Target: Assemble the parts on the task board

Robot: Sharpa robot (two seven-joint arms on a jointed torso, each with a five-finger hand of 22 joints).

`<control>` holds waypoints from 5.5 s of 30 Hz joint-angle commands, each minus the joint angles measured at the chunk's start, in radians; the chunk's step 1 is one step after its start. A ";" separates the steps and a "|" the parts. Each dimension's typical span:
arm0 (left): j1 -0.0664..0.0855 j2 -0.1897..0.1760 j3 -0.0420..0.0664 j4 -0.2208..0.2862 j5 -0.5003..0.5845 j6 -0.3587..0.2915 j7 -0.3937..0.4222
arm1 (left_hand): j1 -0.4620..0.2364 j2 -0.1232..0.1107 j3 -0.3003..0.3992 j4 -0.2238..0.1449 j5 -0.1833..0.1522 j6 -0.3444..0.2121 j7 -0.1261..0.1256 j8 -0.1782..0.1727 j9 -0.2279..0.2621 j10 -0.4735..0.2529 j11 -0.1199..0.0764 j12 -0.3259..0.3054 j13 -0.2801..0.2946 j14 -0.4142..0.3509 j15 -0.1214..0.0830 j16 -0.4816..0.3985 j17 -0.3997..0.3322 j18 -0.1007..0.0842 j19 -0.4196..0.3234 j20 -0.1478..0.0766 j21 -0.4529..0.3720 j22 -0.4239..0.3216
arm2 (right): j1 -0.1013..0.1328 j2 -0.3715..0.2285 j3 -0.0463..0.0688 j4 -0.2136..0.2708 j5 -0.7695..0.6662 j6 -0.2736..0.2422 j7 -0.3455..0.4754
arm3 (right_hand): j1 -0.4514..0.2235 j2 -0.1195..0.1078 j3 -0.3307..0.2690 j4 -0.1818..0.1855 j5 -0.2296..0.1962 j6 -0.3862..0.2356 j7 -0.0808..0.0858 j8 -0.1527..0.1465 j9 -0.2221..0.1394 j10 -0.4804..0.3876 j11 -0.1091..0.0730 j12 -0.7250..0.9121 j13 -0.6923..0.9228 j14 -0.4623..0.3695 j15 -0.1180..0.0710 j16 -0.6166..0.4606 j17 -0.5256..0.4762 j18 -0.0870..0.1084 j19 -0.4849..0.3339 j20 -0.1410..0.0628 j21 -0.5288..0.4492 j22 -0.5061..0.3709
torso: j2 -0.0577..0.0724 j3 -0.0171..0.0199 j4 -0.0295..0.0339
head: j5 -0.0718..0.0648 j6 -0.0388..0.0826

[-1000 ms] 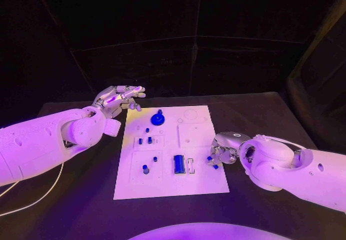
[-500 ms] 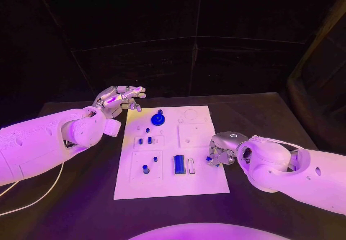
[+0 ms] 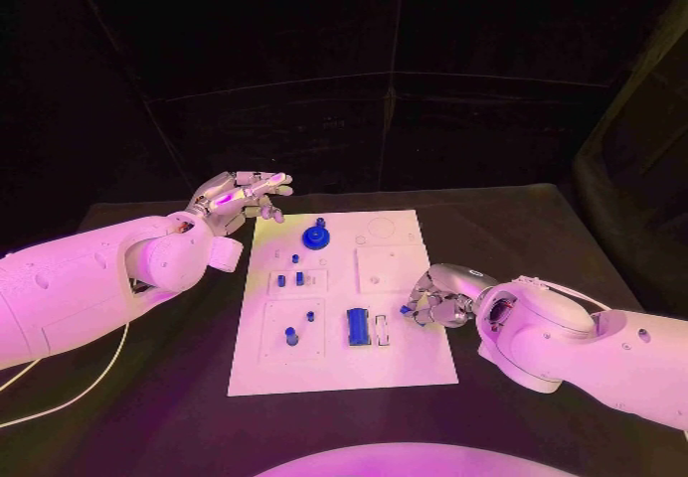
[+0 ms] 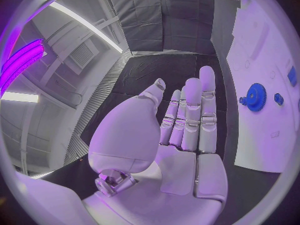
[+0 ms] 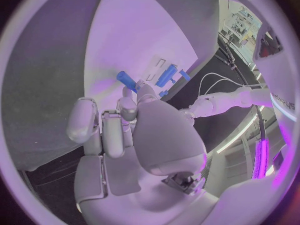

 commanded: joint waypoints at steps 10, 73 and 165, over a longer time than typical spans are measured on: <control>0.001 0.000 0.001 0.003 -0.004 0.014 0.002 | 0.004 0.012 -0.005 0.000 0.002 -0.006 0.001 0.005 -0.001 -0.008 -0.001 0.003 -0.001 -0.008 -0.002 -0.002 -0.001 0.006 0.001 0.007 -0.004 -0.001 | 0.002 0.021 0.000 0.001 0.191 -0.003 0.026 | -0.043 -0.037 0.028 0.031 0.020 0.045 -0.013 -0.002 0.003 0.028 -0.011 0.021 0.024 0.070 -0.012 0.014 0.060 -0.010 0.018 -0.004 0.021 0.028 | 0.001 -0.0015 0.0006 | -0.001 -0.002; 0.001 -0.001 0.001 0.002 -0.004 0.023 -0.014 | 0.005 0.012 -0.007 0.001 0.001 -0.007 0.002 0.006 -0.001 -0.010 -0.001 0.004 -0.001 -0.009 -0.002 -0.002 -0.002 0.006 0.001 0.007 -0.006 -0.003 | 0.002 0.112 0.000 -0.036 0.104 0.042 -0.099 | -0.289 -0.069 -0.096 0.099 -0.259 0.097 -0.026 0.004 0.044 0.044 -0.020 -0.029 0.006 0.061 -0.019 -0.016 0.023 0.000 -0.008 -0.013 -0.013 -0.022 | 0.000 -0.0013 -0.0003 | 0.005 -0.009; -0.173 0.037 0.076 0.234 -0.042 -0.714 0.176 | -1.114 0.026 -0.152 -0.102 -0.050 -0.799 -0.193 -0.167 -0.069 -0.767 -0.127 -0.460 -0.105 -1.001 -0.047 -1.010 -0.513 -0.177 -1.032 -0.138 -0.596 -0.576 | 0.050 0.215 0.029 -0.294 1.431 -0.447 1.016 | -1.261 -0.084 0.112 -0.190 -0.414 -0.894 -0.082 -0.223 -0.324 -1.168 -0.002 -1.060 -1.130 -1.281 0.062 -1.442 -1.307 -0.093 -1.202 -0.043 -1.331 -1.142 | -0.129 0.0060 0.0254 | 0.042 0.154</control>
